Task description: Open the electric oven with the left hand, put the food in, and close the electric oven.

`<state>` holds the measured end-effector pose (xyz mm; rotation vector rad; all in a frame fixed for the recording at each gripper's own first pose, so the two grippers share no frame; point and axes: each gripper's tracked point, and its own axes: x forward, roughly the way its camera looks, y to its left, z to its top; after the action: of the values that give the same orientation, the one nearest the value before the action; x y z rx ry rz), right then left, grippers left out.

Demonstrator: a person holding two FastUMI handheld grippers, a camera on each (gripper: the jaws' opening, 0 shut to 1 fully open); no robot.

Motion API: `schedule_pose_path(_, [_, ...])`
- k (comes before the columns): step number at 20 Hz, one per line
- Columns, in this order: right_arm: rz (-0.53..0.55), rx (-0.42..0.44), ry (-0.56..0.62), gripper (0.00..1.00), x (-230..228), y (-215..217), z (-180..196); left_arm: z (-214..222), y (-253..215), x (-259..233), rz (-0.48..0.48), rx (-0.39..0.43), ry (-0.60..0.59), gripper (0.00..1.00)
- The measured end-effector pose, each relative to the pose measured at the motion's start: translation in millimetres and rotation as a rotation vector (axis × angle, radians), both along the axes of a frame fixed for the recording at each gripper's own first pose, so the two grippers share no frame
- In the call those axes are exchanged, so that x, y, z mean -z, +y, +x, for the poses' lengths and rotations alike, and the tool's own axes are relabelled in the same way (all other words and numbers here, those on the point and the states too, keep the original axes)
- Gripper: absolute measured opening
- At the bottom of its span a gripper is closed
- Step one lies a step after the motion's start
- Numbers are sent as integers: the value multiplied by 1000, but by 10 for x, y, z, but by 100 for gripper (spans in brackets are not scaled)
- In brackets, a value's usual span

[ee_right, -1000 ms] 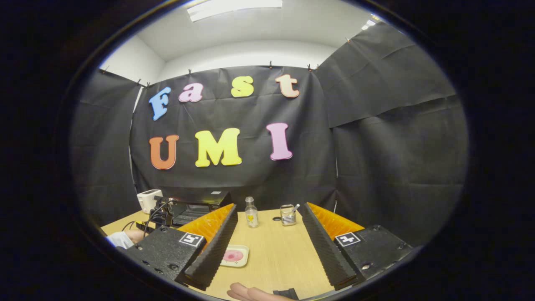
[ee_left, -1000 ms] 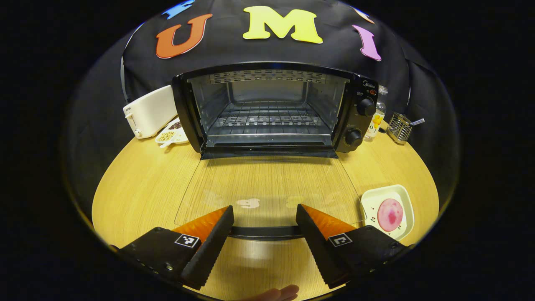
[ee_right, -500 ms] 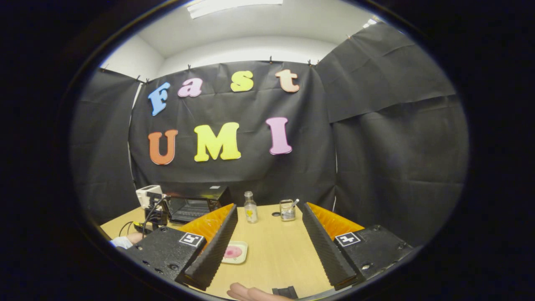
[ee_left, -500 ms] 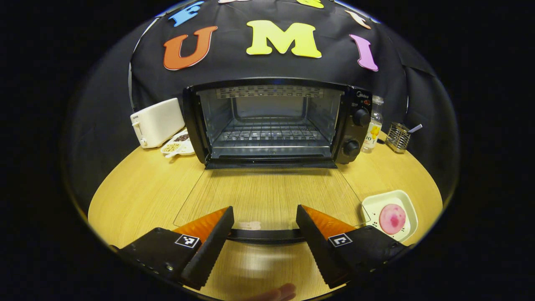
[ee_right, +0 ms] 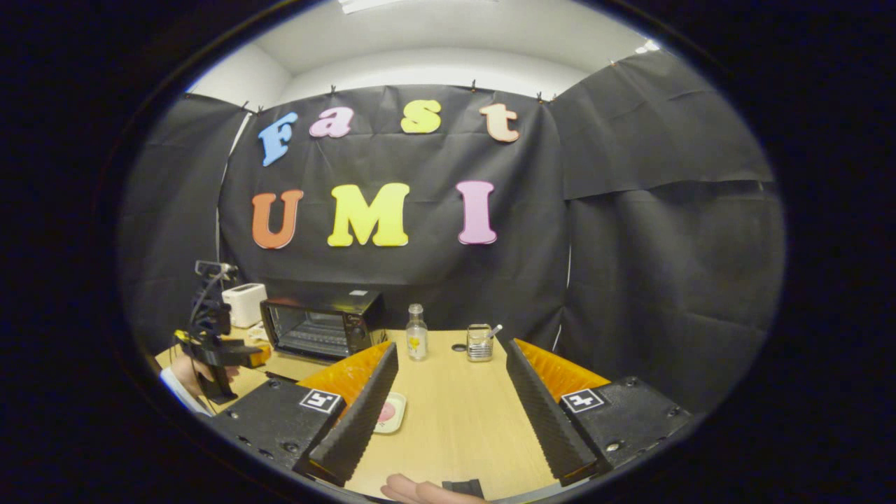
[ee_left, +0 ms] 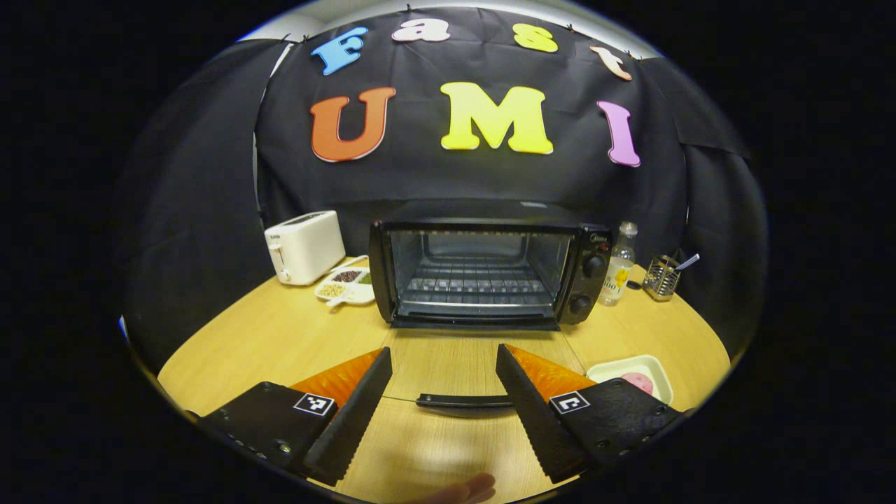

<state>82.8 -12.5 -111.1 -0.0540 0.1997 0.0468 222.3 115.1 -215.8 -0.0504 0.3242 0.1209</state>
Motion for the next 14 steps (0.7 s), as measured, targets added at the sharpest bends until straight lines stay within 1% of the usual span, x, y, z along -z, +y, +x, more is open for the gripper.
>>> schedule_pose_path(3, [-24,-18,84,99,184,62,184,-295,11,-523,20,-2,-100,96])
schedule_pose_path(8, [-52,-58,223,99,464,209,471,-835,56,-1224,44,-10,-222,96])
schedule_pose_path(10, [-47,-75,288,99,628,294,575,-1056,89,-1432,74,-20,-264,96])
schedule_pose_path(11, [-39,-86,325,96,729,345,634,-1167,95,-1505,83,-25,-277,96])
schedule_pose_path(13, [-16,-94,406,97,987,426,757,-1369,92,-1628,88,-31,-307,96])
schedule_pose_path(14, [-2,-95,446,99,1141,463,812,-1450,68,-1660,87,-18,-317,95])
